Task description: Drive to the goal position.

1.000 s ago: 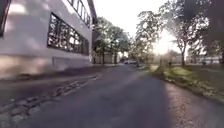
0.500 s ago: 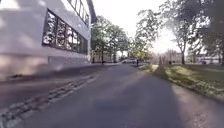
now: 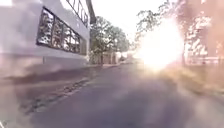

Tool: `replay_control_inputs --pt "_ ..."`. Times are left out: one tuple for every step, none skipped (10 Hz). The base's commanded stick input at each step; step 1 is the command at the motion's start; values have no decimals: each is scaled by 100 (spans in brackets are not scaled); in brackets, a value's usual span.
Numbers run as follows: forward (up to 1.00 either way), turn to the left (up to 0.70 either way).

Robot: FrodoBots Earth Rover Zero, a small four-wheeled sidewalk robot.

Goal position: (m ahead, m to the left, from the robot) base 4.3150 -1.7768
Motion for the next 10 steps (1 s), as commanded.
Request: replay_control_inputs --pt "70 0" --pt "70 0" --pt "70 0" --pt "70 0" --pt "70 0" --pt "70 0" --pt "70 0" --pt "70 0" --pt "70 0" --pt "70 0"
